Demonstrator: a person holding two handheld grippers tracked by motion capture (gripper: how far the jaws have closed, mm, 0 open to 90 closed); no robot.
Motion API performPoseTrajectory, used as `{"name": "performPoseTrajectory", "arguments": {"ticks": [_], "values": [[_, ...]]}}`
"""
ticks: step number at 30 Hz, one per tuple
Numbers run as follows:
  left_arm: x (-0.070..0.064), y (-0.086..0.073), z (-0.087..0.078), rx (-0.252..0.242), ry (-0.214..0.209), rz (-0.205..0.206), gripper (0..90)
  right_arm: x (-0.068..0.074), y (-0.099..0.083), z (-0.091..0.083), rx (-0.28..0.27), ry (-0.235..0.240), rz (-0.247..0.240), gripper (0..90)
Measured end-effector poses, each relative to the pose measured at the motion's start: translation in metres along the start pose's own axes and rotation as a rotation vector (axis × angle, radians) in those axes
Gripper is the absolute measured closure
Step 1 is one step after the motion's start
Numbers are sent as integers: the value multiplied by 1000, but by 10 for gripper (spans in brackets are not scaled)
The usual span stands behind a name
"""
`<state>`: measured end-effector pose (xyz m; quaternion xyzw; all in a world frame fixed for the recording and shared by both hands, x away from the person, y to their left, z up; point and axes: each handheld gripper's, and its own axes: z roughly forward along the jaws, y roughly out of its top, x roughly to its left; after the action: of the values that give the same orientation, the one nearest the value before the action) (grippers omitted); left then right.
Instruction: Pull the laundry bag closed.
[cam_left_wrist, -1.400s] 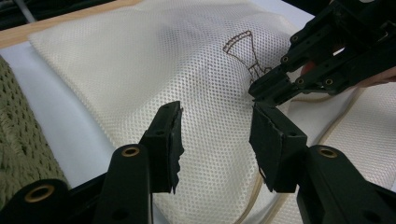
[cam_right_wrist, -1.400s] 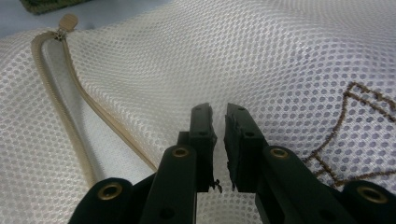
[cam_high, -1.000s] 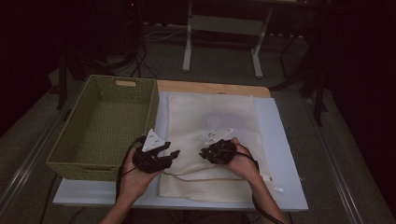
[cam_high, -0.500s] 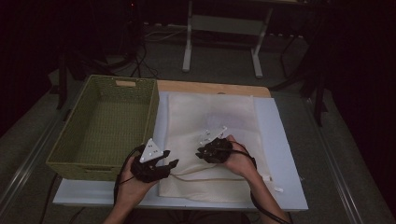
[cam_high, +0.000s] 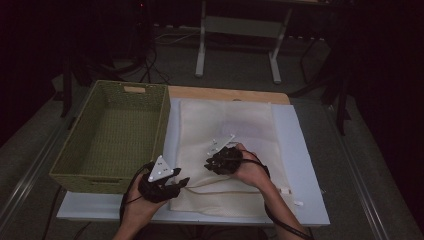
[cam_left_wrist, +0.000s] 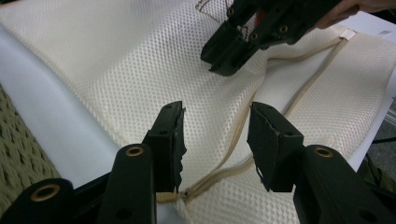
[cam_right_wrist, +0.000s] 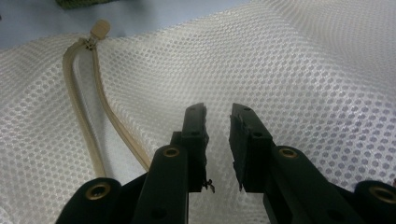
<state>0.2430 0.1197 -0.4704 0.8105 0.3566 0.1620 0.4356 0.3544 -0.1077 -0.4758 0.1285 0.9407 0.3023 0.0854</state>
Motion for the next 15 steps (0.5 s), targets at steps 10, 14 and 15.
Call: {"name": "performPoseTrajectory", "arguments": {"ticks": [10, 14, 15], "values": [[-2, -11, -5, -13, -3, -18, 583, 2, 5, 3, 12, 15, -18, 761], [-4, -15, -4, -7, -3, -17, 590, 3, 7, 5, 17, 18, -15, 761], [-4, -15, -4, -7, -3, -17, 593, 3, 7, 5, 17, 18, -15, 761]]}}
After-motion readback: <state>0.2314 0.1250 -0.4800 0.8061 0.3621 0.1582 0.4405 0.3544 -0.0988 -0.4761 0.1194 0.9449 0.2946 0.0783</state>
